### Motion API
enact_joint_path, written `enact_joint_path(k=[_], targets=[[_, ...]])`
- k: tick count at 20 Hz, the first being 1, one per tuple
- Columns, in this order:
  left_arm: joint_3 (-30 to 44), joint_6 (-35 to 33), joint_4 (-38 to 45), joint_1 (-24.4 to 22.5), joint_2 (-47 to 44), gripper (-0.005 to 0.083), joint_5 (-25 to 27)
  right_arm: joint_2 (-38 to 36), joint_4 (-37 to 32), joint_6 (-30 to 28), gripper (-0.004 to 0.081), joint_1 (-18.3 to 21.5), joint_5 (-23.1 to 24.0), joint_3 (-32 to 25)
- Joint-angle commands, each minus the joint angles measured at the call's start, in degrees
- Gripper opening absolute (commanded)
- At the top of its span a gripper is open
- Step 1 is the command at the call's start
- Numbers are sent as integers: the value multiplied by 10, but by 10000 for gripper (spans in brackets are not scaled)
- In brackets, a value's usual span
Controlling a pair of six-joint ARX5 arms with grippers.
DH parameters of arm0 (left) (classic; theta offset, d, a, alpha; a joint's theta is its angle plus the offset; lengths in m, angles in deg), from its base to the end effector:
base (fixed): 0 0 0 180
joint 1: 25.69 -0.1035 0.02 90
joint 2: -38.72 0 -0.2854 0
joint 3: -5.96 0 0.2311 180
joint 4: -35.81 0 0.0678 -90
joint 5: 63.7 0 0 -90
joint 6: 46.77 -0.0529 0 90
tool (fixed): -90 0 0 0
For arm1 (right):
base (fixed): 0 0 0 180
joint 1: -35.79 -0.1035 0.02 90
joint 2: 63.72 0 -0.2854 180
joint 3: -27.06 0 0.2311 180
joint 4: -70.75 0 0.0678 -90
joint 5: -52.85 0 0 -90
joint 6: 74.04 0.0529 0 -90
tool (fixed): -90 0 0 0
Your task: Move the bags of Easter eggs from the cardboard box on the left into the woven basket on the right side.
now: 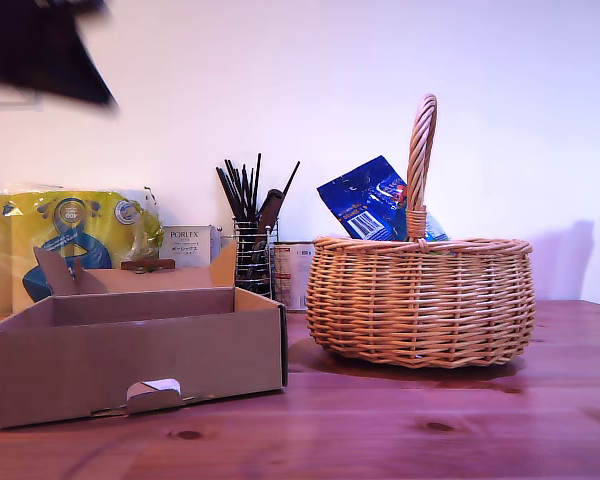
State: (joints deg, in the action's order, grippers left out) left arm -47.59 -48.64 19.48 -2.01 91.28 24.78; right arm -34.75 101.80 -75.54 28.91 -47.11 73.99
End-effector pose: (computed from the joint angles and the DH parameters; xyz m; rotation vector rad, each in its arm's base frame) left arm 0.1771 -0.0792 0.3022 0.0838 0.2577 -0.4415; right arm 0.1051 0.0219 0.2858 -0.0197 0.2254 0.2956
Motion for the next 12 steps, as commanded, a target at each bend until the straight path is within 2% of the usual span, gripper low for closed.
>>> enact_joint_path(k=[1,5,7,9,12], targets=[[40,1,-16,-9,-47,-19,6,-12,7,1,-12,5,-6,-19],[91,4,-96,-28,-206,-19,5,-50,51,-10,-12,7,-7,-19],[96,9,-149,-29,-285,-19,6,-73,71,-14,-13,6,-9,-19],[96,33,-168,-28,-350,-19,7,-93,82,-15,-12,6,-17,-19],[96,34,-207,-28,-405,-19,11,-118,87,-15,-12,6,-28,-18]])
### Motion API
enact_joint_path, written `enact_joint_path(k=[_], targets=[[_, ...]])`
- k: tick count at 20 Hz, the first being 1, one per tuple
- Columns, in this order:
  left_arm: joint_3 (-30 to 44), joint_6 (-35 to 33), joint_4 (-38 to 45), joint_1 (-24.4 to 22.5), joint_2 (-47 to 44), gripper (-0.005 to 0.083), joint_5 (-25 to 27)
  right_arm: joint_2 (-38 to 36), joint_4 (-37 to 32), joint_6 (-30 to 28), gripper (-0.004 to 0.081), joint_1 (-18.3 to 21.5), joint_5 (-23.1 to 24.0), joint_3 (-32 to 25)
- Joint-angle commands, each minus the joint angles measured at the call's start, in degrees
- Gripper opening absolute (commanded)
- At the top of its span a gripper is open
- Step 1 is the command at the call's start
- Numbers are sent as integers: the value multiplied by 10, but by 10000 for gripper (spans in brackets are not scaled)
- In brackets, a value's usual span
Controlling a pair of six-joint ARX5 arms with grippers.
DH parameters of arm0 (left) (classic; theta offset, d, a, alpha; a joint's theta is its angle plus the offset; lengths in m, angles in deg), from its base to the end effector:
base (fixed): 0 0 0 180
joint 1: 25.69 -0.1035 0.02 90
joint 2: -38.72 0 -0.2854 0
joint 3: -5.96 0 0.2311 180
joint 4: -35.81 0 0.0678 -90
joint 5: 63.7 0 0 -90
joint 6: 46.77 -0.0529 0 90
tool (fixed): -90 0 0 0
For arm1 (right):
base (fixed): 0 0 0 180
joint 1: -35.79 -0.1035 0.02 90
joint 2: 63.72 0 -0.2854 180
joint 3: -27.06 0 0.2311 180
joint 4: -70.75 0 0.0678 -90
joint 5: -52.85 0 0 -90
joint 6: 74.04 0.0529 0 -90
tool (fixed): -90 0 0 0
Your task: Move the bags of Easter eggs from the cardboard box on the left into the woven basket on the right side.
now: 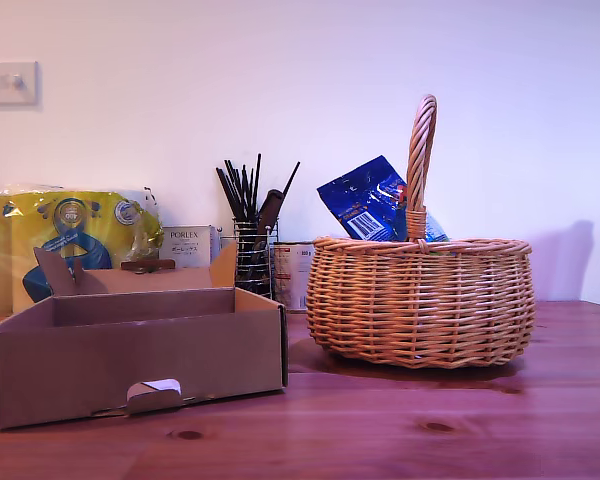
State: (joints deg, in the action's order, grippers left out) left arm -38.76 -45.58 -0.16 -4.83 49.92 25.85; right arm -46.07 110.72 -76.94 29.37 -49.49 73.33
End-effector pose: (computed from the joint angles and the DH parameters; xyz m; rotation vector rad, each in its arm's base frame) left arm 0.0496 -0.0194 0.2814 -0.0129 0.0462 -0.3714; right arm 0.0663 0.0188 0.2772 -0.0397 0.1904 0.3313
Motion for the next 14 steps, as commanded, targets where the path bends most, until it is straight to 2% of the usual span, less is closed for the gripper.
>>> enact_joint_path(k=[1,6,10,14], targets=[[7,3,-24,0,3,-19,1,-8,-2,1,-12,2,-8,-10],[7,3,-88,0,8,-19,-1,-7,12,5,-12,2,-10,-7],[7,3,-133,0,8,-19,-1,-6,50,5,-12,2,-10,-7],[7,3,-137,0,8,-19,-1,-6,89,5,-12,2,-10,-7]])
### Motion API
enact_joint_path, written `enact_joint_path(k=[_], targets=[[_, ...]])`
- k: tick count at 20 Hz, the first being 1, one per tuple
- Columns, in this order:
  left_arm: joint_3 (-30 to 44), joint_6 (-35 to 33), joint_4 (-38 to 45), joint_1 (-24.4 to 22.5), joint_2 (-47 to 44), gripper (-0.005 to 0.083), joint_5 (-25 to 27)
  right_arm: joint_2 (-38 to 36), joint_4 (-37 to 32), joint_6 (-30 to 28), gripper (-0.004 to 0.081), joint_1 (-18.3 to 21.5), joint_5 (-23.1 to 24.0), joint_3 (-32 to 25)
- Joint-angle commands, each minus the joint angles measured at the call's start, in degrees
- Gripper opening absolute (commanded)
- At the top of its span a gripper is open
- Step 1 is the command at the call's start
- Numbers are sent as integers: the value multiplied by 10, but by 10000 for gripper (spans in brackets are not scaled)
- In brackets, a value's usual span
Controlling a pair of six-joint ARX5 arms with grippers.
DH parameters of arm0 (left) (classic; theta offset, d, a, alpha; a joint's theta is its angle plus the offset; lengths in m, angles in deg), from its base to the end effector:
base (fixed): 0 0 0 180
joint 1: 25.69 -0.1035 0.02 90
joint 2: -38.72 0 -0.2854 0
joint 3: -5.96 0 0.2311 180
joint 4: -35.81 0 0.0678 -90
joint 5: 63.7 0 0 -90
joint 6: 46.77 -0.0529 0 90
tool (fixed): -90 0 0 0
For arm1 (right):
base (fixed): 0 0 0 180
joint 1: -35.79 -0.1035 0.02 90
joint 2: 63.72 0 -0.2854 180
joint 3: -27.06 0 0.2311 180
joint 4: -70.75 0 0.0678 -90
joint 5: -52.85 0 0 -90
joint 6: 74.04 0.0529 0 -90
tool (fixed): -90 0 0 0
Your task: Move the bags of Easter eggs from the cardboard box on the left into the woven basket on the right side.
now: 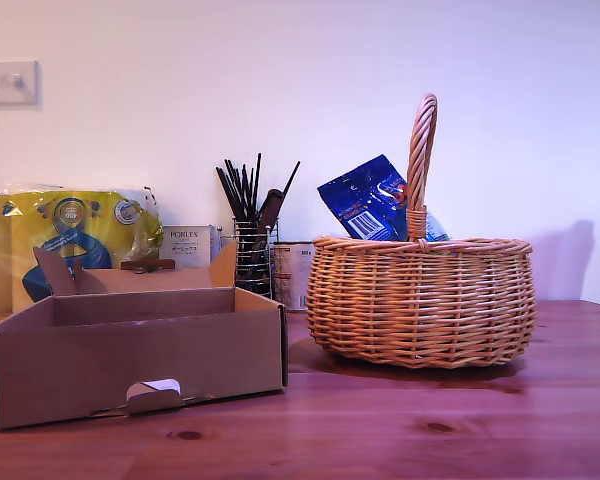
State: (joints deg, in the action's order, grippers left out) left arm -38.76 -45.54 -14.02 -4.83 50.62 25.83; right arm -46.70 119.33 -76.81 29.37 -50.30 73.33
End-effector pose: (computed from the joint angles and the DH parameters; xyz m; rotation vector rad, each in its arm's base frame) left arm 0.0469 -0.0183 0.2523 0.0318 0.2978 -0.3663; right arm 0.0596 0.0188 0.2605 -0.0275 0.3301 0.3464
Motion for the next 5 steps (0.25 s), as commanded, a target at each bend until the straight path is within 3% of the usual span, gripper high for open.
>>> enact_joint_path(k=[1,5], targets=[[7,3,2,0,1,-19,-1,1,9,3,-12,2,-2,-7],[7,3,2,0,1,-19,-1,1,24,3,-12,2,-2,-7]])
